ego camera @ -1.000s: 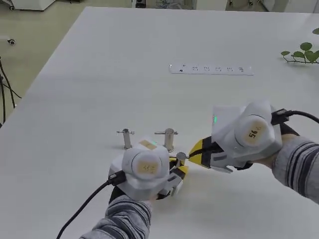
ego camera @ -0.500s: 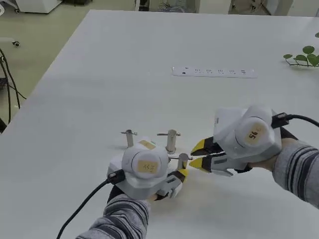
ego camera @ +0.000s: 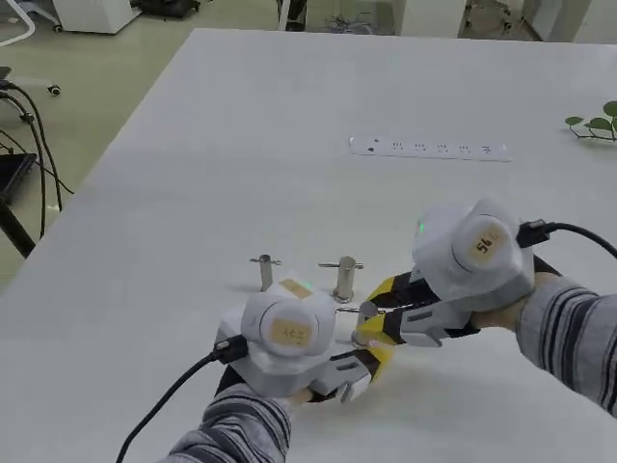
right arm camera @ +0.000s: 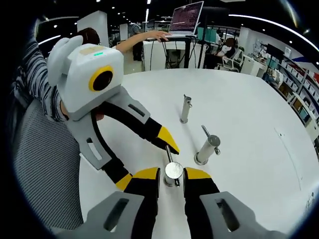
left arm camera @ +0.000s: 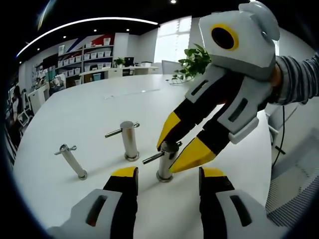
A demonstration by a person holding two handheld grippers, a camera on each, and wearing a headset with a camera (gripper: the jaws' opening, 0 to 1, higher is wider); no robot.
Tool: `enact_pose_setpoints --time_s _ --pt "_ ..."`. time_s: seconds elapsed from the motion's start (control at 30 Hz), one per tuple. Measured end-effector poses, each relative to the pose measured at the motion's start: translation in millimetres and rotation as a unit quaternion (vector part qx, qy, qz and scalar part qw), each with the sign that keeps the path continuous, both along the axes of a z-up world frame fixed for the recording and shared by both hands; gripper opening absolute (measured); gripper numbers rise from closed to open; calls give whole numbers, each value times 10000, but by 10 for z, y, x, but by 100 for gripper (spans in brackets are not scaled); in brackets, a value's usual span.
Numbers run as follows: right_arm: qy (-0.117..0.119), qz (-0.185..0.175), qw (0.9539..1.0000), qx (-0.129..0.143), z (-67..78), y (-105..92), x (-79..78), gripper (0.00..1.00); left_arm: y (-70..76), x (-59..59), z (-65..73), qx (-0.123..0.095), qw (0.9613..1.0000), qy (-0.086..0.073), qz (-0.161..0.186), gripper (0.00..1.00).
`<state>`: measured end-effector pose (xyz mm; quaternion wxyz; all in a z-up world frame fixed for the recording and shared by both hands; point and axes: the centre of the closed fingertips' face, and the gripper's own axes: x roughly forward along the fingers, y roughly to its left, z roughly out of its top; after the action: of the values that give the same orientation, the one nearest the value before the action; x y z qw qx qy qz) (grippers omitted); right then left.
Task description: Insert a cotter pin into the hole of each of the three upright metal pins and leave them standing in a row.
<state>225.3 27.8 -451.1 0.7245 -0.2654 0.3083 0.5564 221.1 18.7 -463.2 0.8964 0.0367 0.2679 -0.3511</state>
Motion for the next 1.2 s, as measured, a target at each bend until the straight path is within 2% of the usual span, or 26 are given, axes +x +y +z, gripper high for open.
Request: enact_pose_setpoints --time_s 0.23,0.6,0.67,0.77,0.93,1.2 --pt "76 -55 9999 38 -78 43 17 13 52 -37 62 -77 10000 22 3 52" --pt "178 -167 9996 148 -88 49 35 9 104 -67 113 -151 9999 26 50 58" --pt "203 -187 9995 158 -87 51 35 9 113 -70 134 -149 9999 -1 58 58" --pt "190 -174 9996 123 -80 39 52 9 141 -77 211 -152 9998 -128 56 59" --pt "176 -230 9995 110 -41 -35 130 9 237 -55 285 -220 9994 -167 195 62" --pt "93 -260 9996 2 10 -169 251 9 384 -35 355 -203 9990 -238 327 71"
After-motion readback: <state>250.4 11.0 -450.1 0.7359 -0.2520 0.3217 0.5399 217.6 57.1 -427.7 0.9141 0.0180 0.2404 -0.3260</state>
